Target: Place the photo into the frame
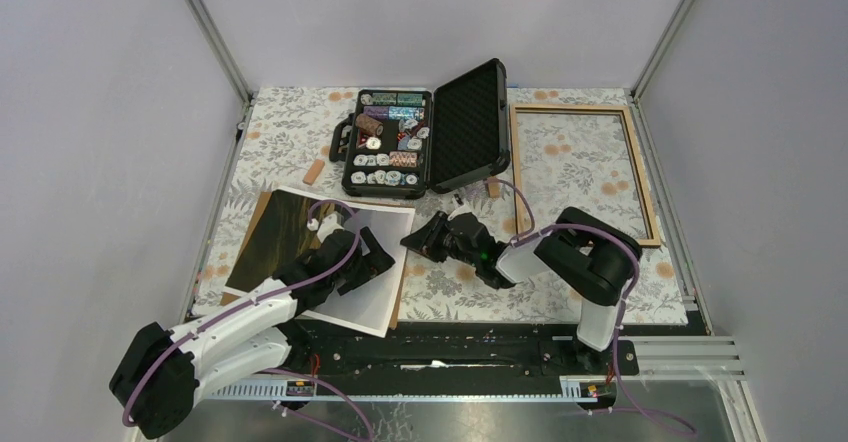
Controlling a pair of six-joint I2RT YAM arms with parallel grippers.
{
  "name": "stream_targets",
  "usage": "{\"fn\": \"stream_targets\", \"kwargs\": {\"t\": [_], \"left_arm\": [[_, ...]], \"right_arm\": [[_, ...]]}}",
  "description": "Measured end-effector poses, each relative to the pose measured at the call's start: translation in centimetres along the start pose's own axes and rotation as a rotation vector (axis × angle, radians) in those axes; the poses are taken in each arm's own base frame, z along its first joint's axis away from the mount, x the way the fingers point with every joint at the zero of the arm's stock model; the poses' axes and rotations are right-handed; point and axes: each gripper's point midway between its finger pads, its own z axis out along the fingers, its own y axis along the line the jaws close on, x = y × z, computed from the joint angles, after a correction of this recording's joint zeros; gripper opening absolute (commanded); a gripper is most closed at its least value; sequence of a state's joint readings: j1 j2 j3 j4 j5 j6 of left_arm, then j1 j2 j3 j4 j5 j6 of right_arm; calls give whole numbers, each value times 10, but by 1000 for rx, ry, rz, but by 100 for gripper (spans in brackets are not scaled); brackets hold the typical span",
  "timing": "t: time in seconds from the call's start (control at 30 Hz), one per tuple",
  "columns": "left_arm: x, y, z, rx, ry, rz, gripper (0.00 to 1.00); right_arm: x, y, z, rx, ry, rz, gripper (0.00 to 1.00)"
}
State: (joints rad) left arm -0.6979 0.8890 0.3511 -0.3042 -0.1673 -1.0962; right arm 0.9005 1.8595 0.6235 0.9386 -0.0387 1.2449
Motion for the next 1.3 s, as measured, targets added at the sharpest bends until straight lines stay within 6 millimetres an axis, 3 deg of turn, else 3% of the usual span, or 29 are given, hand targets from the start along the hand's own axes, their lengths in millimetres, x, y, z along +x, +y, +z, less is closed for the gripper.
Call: {"fn": "stream_targets", "kwargs": {"t": [0.27,0.47,0.53,0.63,0.8,0.93,1.03,1.07,1.1,1.2,1.3], "left_arm": [[0,0,0,1,1,5,99],[0,0,-4,11,1,25,99],[-1,-1,-6,21,-4,28,99],[-3,-5,-9,42,-13,35,99],[-9,-11,-21,90,-37,55,99],[-31,-27,-52,127,-101,102,99],[-69,-60,-97,207,-219,133,99],[-91,-77,-126,260,-298,147,99],[-101,-86,-140,289,-338,150,99],[-135,-107,-194,374,-485,170,99],[-154,-113,-221,389,-572,199,99]], "right_arm": [[-5,22,3,-45,-12,-60,29],[-3,16,21,-38,-2,-111,33],[-3,13,25,-32,0,-132,28],[-4,14,32,-34,1,-162,1],[-4,22,37,-52,12,-233,0],[0,33,23,-30,79,-335,0],[-7,73,6,-48,118,-472,0],[-12,99,-2,-80,122,-544,0],[-18,123,-11,-113,125,-617,0],[-38,206,-55,-243,94,-869,0],[-74,272,-115,-285,-58,-1088,0]]}}
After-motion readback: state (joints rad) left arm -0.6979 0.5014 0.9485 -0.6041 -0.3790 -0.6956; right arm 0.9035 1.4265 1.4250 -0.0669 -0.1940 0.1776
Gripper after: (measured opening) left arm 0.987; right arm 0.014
